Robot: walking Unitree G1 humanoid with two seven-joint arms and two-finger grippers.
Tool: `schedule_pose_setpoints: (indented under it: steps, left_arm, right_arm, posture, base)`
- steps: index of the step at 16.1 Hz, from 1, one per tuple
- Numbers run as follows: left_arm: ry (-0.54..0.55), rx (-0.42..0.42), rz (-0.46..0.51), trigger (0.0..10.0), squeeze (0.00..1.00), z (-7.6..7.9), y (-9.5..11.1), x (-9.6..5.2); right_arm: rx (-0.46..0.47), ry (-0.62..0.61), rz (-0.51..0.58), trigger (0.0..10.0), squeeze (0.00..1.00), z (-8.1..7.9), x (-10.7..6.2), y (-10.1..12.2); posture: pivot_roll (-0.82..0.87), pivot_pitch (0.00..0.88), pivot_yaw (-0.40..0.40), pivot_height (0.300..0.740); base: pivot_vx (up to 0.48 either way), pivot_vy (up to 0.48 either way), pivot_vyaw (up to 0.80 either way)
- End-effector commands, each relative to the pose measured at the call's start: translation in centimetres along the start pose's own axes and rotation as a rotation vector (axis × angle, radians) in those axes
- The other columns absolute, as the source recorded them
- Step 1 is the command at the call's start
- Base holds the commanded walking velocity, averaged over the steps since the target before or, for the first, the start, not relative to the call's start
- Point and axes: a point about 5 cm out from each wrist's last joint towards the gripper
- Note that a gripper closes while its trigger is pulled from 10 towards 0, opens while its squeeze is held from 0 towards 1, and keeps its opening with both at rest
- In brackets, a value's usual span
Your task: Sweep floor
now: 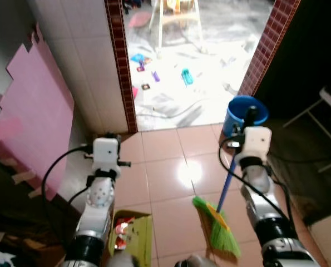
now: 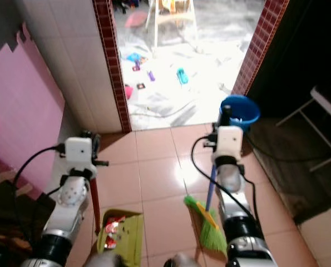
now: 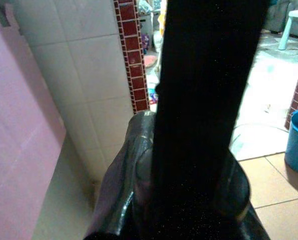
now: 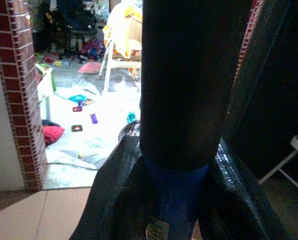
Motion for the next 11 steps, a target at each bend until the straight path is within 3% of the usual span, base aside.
schedule_pose_setpoints:
  steps: [1,3,6,11]
  left_arm:
    - [0.001,-0.027,0.008,10.0,0.0,0.1,0.2,0.1]
    - [0.015,-0.016,0.015,10.0,0.0,0.0,0.3,0.2]
    - [0.054,0.007,0.052,10.0,0.0,-1.1,1.0,0.7]
    - [0.136,0.011,0.08,10.0,0.0,-2.7,1.9,1.2]
  right_arm:
    - [-0.005,0.022,-0.001,10.0,0.0,-0.2,0.1,0.2]
    - [0.098,0.072,0.004,10.0,0.0,-1.2,0.2,0.5]
    - [0.168,0.106,0.062,10.0,0.0,-2.8,1.0,2.0]
    - [0.168,0.075,0.068,10.0,0.0,-2.9,1.0,2.2]
  posture:
    - [-0.05,0.0,-0.014,0.74]
    - [-0.04,0.0,-0.011,0.74]
    - [-0.03,0.0,-0.007,0.74]
    - [-0.03,0.0,-0.005,0.74]
  base:
    - [0.0,-0.428,0.0]
    - [0.0,-0.212,0.0]
    - [0.0,0.0,0.0]
    - [0.0,0.0,0.0]
Point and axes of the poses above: a point about 5 cm out from each wrist's last joint towards the gripper, its own x axis pointing out of the wrist towards the gripper, its own y axis along the axis of the wrist's last joint, z = x × y, and after that the axes turned 9 degrees about x, right-handed
